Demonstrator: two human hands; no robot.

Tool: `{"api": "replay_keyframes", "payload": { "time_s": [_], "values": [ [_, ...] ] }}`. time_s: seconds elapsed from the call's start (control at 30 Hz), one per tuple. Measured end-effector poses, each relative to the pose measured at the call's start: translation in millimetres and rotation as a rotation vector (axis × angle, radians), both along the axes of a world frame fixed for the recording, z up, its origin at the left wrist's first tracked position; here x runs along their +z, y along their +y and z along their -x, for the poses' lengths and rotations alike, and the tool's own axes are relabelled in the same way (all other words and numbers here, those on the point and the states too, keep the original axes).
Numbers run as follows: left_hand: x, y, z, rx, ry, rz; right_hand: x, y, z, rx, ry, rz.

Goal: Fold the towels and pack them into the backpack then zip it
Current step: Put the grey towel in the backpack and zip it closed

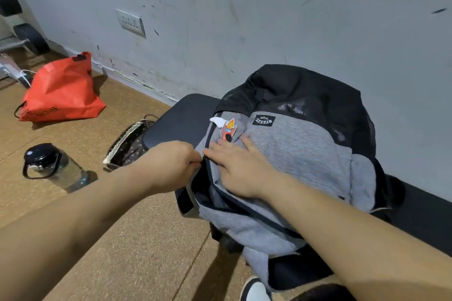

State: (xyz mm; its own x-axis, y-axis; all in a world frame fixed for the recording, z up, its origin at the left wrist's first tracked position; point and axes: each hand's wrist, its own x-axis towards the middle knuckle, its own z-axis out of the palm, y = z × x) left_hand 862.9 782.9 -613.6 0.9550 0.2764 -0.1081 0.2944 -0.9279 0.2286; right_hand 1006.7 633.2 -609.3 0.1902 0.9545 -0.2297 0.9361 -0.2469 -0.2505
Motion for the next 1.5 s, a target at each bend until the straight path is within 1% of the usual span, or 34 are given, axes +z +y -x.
{"api": "replay_keyframes", "payload": {
  "time_s": [0.07, 0.17, 0.23, 0.37, 0.43, 0.47, 0.53, 0.57, 0.6, 0.63, 0.67, 0.73, 0.83, 0.9, 0.93, 1.0, 1.03, 1.1, 1.13, 1.2, 1.33, 1.5],
  "values": [
    [5, -11, 6, -0.076, 0.054, -0.075, -1, -1, -6, -0.026, 0.03, 0.121],
    [12, -31, 19, -0.192, 0.17, -0.131, -12, 10, -9, -0.009, -0.033, 0.245],
    [14, -46, 29, -0.243, 0.18, -0.096, -18, 16, -7, -0.01, -0.06, 0.273],
    [8, -69, 39, -0.263, 0.146, 0.073, -21, 17, -8, -0.01, -0.072, 0.271],
    [0, -75, 44, -0.16, 0.115, 0.204, -20, 14, -7, -0.019, -0.028, 0.222],
    [-2, -78, 47, -0.085, 0.08, 0.264, -16, 10, -5, -0.049, 0.046, 0.144],
    [0, -84, 54, 0.08, -0.013, 0.334, -3, -3, 2, -0.149, 0.19, -0.115],
    [4, -87, 57, 0.169, -0.077, 0.366, 5, -13, 7, -0.178, 0.196, -0.236],
    [7, -91, 59, 0.255, -0.147, 0.418, 13, -25, 15, -0.187, 0.156, -0.303],
    [11, -95, 60, 0.325, -0.204, 0.495, 19, -38, 24, -0.175, 0.119, -0.315],
    [15, -100, 61, 0.372, -0.24, 0.58, 23, -50, 34, -0.16, 0.12, -0.286],
    [19, -107, 59, 0.41, -0.264, 0.704, 28, -68, 53, -0.157, 0.176, -0.211],
    [21, -112, 58, 0.372, -0.236, 0.718, 20, -77, 61, -0.179, 0.159, -0.296],
    [25, -114, 59, 0.382, -0.246, 0.798, 13, -79, 57, -0.213, 0.217, -0.363],
    [28, -116, 60, 0.413, -0.276, 0.863, 10, -80, 55, -0.227, 0.258, -0.4],
    [33, -121, 59, 0.553, -0.362, 0.951, 6, -82, 56, -0.224, 0.297, -0.434],
    [34, -123, 57, 0.638, -0.383, 0.959, 6, -82, 59, -0.207, 0.293, -0.433],
    [30, -122, 50, 0.75, -0.288, 0.916, 9, -82, 64, -0.188, 0.274, -0.445],
    [28, -121, 47, 0.768, -0.222, 0.913, 10, -82, 65, -0.197, 0.273, -0.458],
    [21, -119, 40, 0.786, -0.162, 0.938, 10, -84, 65, -0.209, 0.281, -0.467],
    [19, -115, 27, 0.783, -0.15, 0.853, 0, -88, 60, -0.234, 0.346, -0.451],
    [22, -107, 19, 0.849, -0.213, 0.799, 8, -96, 57, -0.23, 0.301, -0.462]
  ]
}}
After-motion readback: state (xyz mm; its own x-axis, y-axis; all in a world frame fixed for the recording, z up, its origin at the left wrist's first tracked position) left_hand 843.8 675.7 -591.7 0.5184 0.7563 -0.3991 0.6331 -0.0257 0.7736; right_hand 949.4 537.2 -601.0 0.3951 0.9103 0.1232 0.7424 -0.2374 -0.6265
